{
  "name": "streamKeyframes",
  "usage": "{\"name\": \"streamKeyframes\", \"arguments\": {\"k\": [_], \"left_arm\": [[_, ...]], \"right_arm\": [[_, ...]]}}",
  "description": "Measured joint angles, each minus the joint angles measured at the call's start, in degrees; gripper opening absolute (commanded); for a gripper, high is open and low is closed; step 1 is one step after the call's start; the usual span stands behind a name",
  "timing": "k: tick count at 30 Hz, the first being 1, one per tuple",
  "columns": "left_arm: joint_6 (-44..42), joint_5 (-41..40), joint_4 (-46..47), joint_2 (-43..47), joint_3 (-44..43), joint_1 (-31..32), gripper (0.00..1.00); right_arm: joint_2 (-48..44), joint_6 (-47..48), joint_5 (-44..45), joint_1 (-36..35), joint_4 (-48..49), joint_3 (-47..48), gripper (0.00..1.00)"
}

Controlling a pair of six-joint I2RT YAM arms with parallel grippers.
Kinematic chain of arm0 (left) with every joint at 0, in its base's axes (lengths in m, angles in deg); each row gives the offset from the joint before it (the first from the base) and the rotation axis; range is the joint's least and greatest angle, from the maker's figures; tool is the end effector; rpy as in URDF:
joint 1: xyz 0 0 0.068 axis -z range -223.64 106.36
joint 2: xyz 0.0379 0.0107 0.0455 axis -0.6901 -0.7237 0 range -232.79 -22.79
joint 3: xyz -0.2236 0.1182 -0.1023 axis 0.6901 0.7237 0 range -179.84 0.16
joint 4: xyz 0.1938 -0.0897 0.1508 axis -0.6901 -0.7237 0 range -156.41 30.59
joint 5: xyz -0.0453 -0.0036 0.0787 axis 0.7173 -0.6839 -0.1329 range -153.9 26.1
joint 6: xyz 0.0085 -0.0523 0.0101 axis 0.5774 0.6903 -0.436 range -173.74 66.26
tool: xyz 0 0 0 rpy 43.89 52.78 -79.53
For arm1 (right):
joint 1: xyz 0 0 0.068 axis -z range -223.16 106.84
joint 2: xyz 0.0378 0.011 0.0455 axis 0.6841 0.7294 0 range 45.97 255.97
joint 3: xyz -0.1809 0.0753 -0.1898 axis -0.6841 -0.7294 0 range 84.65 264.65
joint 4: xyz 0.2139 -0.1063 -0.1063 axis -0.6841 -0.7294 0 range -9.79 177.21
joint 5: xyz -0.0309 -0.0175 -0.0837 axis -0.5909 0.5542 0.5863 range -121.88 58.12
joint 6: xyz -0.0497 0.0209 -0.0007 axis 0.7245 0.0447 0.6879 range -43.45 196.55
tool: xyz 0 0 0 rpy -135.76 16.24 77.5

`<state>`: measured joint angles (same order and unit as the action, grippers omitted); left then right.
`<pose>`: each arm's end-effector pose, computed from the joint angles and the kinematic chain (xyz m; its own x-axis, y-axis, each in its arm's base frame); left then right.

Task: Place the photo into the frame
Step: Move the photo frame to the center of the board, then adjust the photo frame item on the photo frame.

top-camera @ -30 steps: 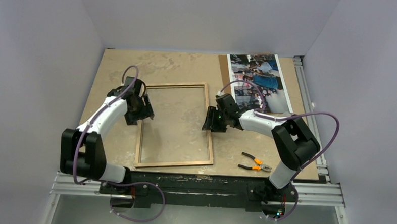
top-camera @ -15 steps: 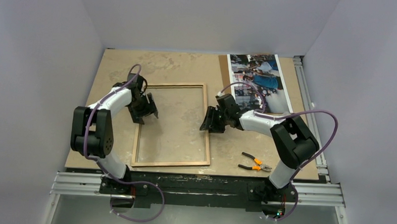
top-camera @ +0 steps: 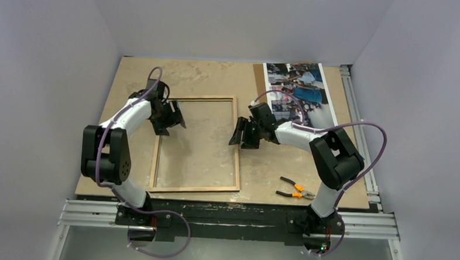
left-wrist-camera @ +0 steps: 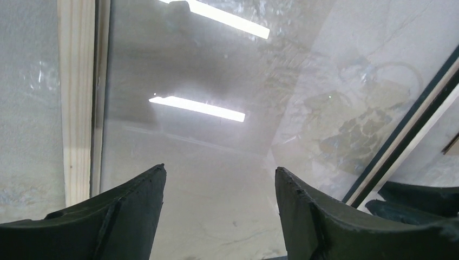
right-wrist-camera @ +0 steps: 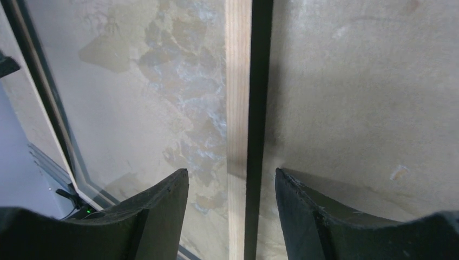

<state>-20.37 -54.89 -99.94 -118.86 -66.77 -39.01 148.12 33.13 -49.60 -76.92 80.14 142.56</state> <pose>0.3275 -0.0321 0.2069 -0.8543 -0.4758 -0.2094 -0.4021 0.8601 -0.3138 0.2936 0.2092 0.1594 -0.9439 0.1565 -0.2907 -0.0533 0.7967 0.6021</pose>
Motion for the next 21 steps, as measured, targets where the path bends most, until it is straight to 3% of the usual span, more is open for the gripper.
{"name": "streamKeyframes", "arguments": {"k": [4,12,17,21], "left_arm": [[0.02,2.12,1.97,7.56,6.16,0.0,0.75],[3.56,13.27,12.02,23.17,17.25,0.02,0.78],[6.54,19.23,17.44,27.61,20.09,1.01,0.8],[7.69,20.76,20.44,29.73,20.13,3.48,0.79]], "right_arm": [[-1.81,1.81,3.34,0.07,-3.76,0.04,0.69],[-8.35,5.9,6.99,5.86,-9.33,0.02,0.73],[-10.27,9.66,10.78,12.96,-12.98,0.44,0.75],[-9.53,13.22,14.03,14.67,-17.55,3.78,0.75]]}}
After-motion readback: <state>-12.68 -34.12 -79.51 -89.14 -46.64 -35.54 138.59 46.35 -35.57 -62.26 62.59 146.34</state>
